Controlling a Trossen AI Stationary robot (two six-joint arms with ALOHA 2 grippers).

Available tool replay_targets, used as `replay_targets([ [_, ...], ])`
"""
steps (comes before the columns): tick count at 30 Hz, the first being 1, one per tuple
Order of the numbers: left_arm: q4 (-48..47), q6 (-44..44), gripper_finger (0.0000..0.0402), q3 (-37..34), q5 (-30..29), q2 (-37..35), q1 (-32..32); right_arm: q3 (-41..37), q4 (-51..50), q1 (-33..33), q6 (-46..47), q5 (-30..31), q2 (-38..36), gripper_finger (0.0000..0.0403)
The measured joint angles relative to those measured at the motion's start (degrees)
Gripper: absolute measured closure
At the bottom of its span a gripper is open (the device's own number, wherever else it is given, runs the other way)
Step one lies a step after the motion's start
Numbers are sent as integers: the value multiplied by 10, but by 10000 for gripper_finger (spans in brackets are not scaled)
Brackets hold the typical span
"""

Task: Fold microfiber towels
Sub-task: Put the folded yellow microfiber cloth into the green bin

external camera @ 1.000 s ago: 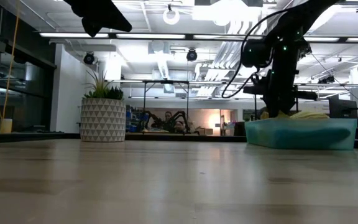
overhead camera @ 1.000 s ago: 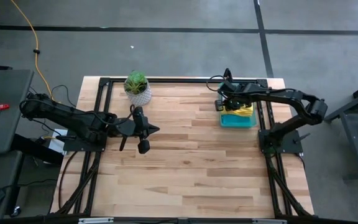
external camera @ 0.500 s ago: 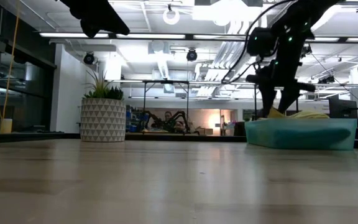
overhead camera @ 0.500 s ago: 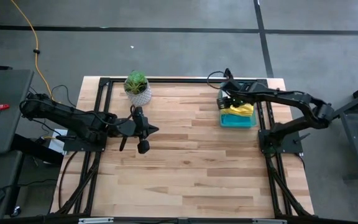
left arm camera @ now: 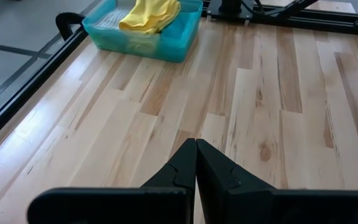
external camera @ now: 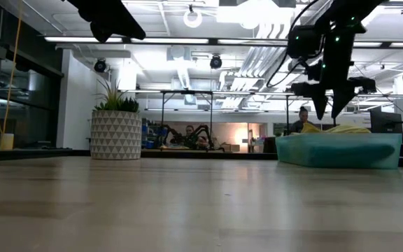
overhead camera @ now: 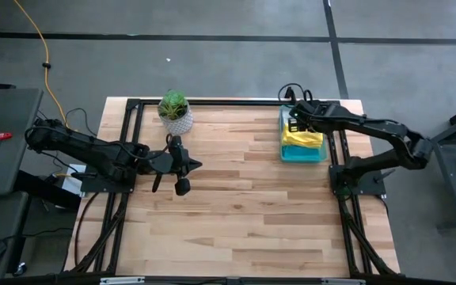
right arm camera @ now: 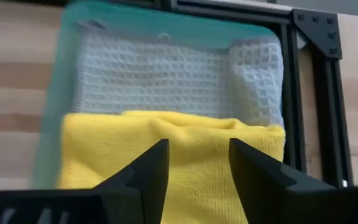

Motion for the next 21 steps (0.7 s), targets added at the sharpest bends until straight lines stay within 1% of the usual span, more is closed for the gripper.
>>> replay_targets([
  [2, 0, -1, 401, 0, 0, 0, 0, 0, -5, 0, 4, 7, 22, 249],
  [6, 0, -1, 401, 0, -1, 0, 0, 0, -26, 0, 43, 14, 78, 256],
  [9, 1, -1, 401, 0, -1, 0, 0, 0, -24, 0, 45, 20, 120, 256],
  [13, 1, 0, 401, 0, -2, 0, 0, 0, -10, 0, 27, 0, 159, 256],
  [17, 1, 0, 401, 0, -2, 0, 0, 0, -12, 0, -3, -9, 155, 257],
  [21, 1, 0, 401, 0, -6, 0, 0, 0, -33, 5, -17, -3, 90, 257],
])
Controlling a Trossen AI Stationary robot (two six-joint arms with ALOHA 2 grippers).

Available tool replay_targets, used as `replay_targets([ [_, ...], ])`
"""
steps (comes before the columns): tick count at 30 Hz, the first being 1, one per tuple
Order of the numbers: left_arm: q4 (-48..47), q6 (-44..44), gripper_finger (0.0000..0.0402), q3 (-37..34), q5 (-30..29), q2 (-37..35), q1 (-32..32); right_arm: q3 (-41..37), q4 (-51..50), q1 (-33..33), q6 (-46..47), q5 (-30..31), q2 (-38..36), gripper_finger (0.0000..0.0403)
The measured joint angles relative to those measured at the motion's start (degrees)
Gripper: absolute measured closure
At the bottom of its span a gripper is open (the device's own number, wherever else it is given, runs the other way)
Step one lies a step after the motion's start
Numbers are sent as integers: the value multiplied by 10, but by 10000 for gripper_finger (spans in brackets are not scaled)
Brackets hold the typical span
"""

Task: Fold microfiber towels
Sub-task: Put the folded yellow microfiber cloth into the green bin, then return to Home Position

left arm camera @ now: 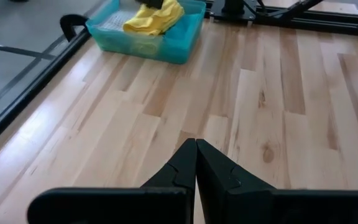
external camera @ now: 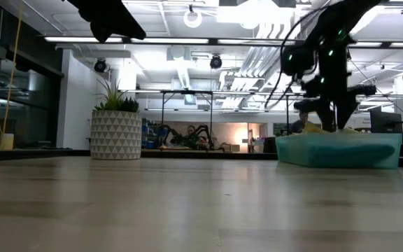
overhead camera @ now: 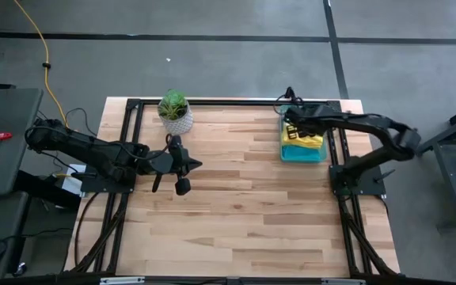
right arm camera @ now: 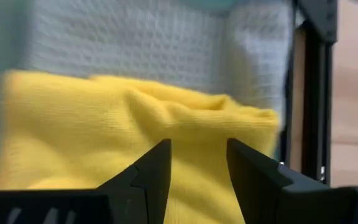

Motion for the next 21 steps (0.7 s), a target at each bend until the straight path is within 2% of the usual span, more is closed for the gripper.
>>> replay_targets([
  [5, 17, 27, 401, 0, -27, 0, 0, 0, 15, 54, -1, 1, -132, 257],
  [11, 89, 77, 401, 0, -26, -4, 0, 0, 180, 189, -59, -25, -254, 257],
  [14, 123, 80, 401, 0, -17, -19, 0, 0, 269, 258, -109, -29, -268, 260],
  [17, 141, 80, 401, 0, 6, -52, 0, 0, 317, 315, -133, -26, -257, 283],
  [21, 138, 53, 401, 1, 20, -106, 0, 0, 317, 373, -119, 0, -228, 368],
])
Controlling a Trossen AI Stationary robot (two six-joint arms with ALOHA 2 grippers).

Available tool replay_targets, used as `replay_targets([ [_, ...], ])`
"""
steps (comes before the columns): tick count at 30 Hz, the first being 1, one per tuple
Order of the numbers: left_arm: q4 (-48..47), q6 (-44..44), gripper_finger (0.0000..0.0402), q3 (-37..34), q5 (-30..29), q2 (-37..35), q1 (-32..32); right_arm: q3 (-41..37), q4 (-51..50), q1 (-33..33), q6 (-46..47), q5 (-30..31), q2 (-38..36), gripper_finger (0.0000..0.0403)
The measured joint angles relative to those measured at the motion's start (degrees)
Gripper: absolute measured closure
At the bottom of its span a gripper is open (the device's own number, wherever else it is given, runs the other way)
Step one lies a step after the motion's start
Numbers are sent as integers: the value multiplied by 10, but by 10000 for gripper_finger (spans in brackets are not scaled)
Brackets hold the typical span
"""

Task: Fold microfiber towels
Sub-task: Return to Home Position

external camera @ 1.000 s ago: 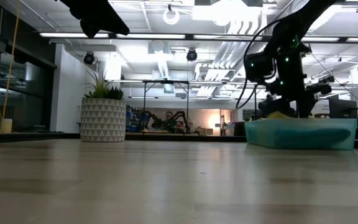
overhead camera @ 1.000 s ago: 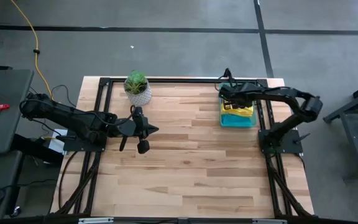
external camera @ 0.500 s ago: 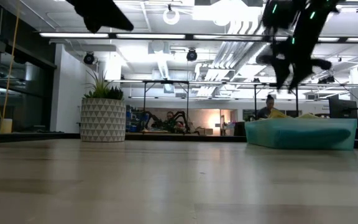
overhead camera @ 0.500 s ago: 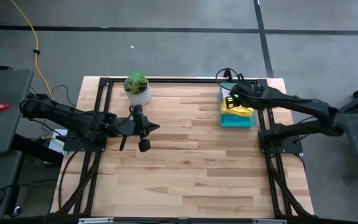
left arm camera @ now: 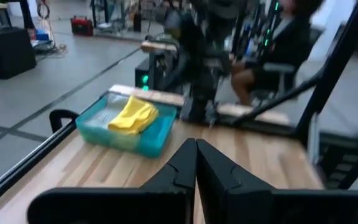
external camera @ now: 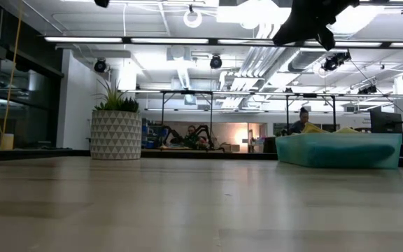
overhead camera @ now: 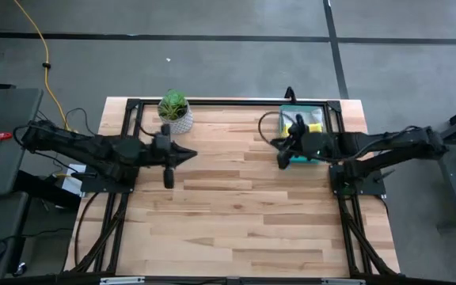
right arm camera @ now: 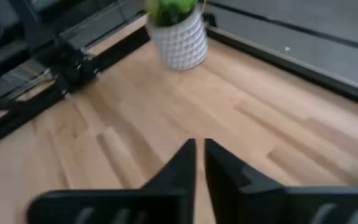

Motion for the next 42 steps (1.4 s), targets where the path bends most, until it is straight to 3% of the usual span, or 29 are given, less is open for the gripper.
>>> replay_targets([
  [2, -4, -11, 401, 0, -1, -23, 0, 0, 4, 23, 8, 4, 13, 392],
  [8, -33, -34, 401, -6, 6, -64, -6, 0, 80, 69, -4, -37, 27, 399],
  [12, 39, -60, 401, -79, 10, -89, -28, 0, 141, 72, -46, -113, 27, 399],
  [15, 117, -68, 401, -153, 10, -108, -50, 0, 147, 72, -81, -166, 27, 401],
  [18, 137, -54, 401, -200, 18, -140, -48, 0, 140, 72, -91, -206, 27, 402],
  [25, 131, -45, 401, -278, 177, -251, 72, 0, 144, 72, -57, -236, 27, 402],
  [29, 130, -95, 401, -334, 221, -316, 125, 0, 143, 72, -39, -266, 27, 403],
  [33, 134, -129, 401, -390, 217, -365, 129, 0, 140, 72, -11, -278, 27, 403],
  [38, 145, -157, 401, -459, 165, -414, 110, 0, 140, 72, -10, -278, 27, 403],
  [42, 84, -138, 402, -467, 129, -434, 95, 0, 133, 75, -10, -277, 27, 403],
])
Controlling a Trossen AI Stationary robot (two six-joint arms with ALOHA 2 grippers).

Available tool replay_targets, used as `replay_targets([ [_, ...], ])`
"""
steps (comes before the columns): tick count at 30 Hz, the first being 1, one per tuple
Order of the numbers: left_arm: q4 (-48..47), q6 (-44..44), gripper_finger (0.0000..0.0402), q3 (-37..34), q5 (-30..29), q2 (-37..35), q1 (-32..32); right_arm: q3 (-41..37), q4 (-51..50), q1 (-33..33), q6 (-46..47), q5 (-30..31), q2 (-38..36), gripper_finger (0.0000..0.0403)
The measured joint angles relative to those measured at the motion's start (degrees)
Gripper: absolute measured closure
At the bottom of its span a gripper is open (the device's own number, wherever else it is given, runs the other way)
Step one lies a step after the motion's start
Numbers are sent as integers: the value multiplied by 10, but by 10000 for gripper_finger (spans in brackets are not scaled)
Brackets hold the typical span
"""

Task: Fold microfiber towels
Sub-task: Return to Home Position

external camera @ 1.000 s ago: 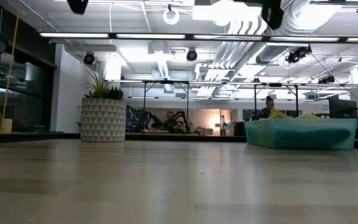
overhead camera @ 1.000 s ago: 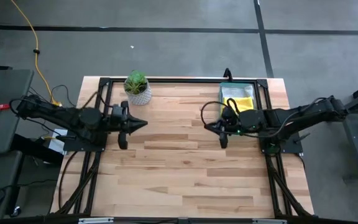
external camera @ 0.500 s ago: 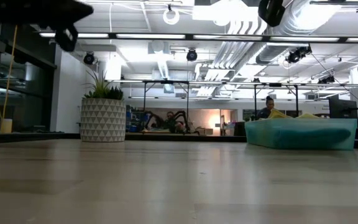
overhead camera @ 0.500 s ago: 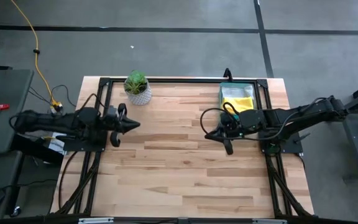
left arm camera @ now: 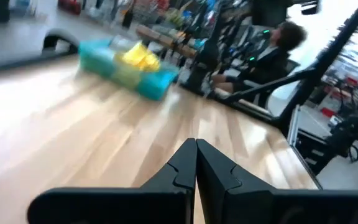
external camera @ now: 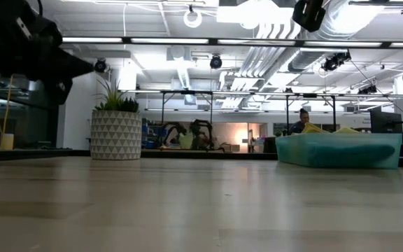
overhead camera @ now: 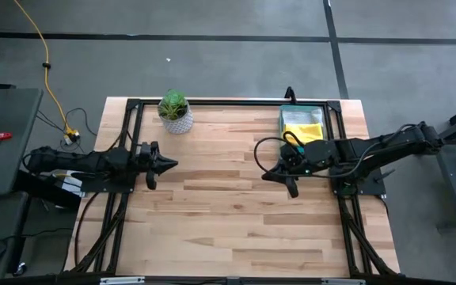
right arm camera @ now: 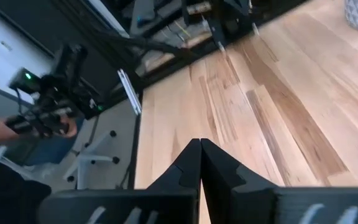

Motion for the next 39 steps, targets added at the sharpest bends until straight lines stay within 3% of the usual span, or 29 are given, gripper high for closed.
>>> replay_targets([
  [3, 17, 42, 402, 1, 17, -3, 4, 0, -26, 1, 0, 0, 0, 403],
  [12, -4, 25, 401, 1, 24, 4, 8, -12, -133, 4, 1, -1, -53, 403],
  [21, -4, 25, 401, 1, 24, 4, 8, -241, 23, 6, 8, -54, -266, 403],
  [29, -4, 25, 401, 1, 24, 4, 8, -367, 52, -49, -50, -63, -466, 403],
  [35, -4, 25, 401, 1, 24, 4, 8, -444, 89, -55, -81, -64, -597, 403],
  [39, -4, 25, 401, 2, 23, 4, 7, -492, 128, -55, -91, -72, -598, 403],
])
